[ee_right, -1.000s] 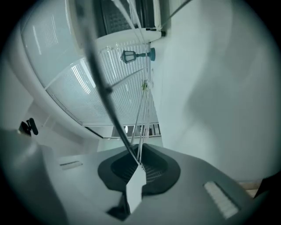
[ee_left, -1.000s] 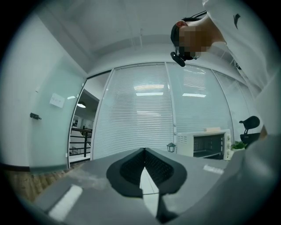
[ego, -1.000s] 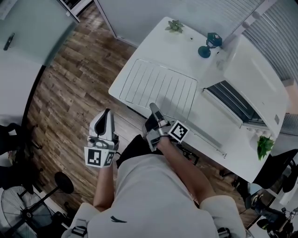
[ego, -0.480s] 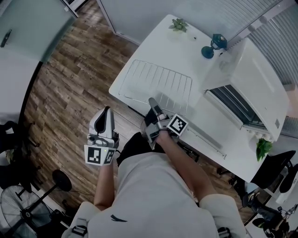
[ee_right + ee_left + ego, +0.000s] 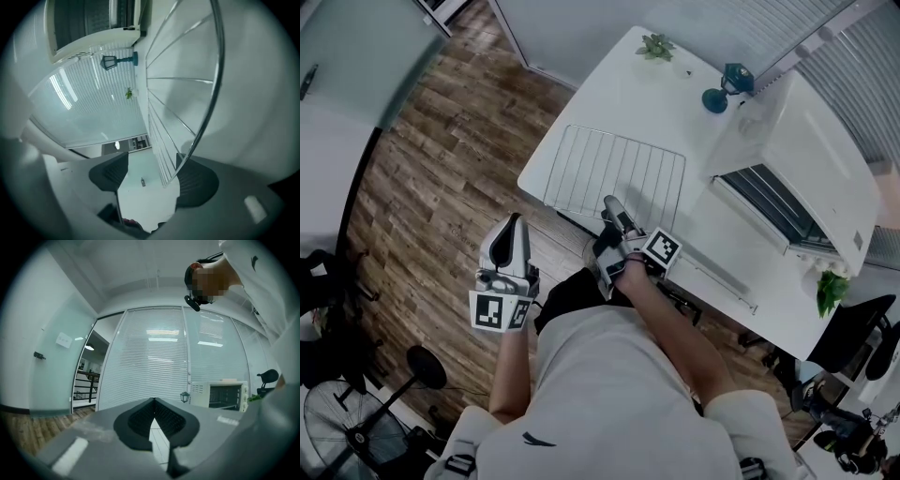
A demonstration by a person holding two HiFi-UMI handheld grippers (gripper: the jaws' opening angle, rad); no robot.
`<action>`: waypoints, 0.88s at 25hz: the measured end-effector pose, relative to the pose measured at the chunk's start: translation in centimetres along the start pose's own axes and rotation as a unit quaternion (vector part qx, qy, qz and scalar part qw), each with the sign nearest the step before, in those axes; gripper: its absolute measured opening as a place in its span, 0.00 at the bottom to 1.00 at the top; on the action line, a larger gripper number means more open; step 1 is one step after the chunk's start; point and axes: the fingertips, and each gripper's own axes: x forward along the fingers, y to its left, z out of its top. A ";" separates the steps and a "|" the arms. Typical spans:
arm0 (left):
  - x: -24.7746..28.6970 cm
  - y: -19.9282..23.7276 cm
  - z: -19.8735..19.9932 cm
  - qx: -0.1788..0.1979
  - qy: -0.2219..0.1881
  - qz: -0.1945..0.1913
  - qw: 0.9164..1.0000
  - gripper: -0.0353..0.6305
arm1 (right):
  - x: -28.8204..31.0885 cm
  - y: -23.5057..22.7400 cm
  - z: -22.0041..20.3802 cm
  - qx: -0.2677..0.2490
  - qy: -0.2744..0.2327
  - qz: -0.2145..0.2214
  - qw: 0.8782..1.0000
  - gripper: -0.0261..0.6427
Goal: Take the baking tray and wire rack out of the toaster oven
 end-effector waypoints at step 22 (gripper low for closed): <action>2.5 -5.1 -11.4 -0.077 0.107 -0.100 0.986 0.06 | -1.0 3.8 0.3 -0.038 0.002 -0.027 0.999 0.51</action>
